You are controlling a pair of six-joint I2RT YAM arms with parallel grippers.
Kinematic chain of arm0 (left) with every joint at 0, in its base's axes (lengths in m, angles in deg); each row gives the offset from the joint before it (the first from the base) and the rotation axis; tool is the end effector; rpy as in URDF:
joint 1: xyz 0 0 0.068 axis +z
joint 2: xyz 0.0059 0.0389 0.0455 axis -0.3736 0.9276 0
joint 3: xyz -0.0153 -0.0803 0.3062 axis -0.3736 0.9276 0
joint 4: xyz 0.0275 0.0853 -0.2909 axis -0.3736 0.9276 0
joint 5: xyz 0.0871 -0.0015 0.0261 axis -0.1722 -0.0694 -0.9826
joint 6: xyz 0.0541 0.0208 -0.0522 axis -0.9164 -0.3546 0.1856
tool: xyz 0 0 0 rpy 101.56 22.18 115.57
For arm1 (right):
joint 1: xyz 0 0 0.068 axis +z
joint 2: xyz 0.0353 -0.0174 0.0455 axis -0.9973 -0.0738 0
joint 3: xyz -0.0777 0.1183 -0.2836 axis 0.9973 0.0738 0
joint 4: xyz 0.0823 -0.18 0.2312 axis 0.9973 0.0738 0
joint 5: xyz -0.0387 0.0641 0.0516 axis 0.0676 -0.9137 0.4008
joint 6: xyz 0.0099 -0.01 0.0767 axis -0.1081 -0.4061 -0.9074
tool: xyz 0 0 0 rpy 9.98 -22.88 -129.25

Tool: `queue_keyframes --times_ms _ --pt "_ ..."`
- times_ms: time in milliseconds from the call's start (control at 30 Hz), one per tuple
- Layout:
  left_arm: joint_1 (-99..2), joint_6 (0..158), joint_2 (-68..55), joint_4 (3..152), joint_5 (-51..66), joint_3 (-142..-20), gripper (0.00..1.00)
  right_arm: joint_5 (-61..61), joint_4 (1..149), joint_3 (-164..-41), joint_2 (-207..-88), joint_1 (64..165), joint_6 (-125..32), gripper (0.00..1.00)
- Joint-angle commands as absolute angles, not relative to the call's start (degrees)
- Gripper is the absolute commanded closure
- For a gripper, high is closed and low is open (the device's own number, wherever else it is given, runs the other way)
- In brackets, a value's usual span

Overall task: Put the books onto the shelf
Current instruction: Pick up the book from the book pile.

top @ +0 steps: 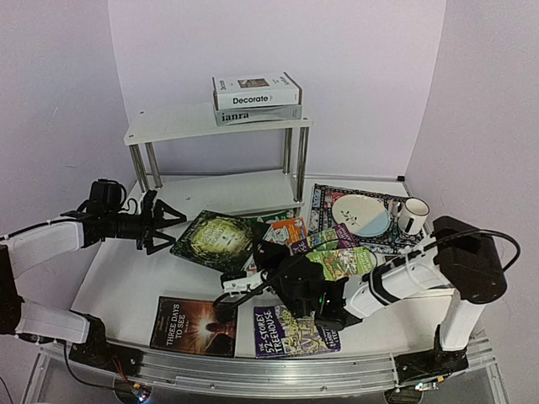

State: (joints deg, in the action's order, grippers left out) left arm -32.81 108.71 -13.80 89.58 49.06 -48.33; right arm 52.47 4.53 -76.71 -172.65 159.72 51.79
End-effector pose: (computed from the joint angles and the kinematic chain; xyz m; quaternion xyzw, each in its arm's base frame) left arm 0.2654 -0.1028 0.2428 -0.0353 0.8354 -0.5144 0.1902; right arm 0.1652 0.4056 0.2297 -0.5331 0.3669 -0.3439 0.6804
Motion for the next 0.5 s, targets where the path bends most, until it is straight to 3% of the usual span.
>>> queue_keyframes --times_ms 0,467 --pt "-31.6 117.2 -14.7 78.7 57.9 -45.3 0.0 53.4 -9.8 -78.4 -163.2 159.9 47.9 1.0" --pt "-31.1 123.1 -14.2 72.9 62.9 -47.3 0.02 50.0 -0.7 -78.0 -155.3 161.4 44.9 1.0"
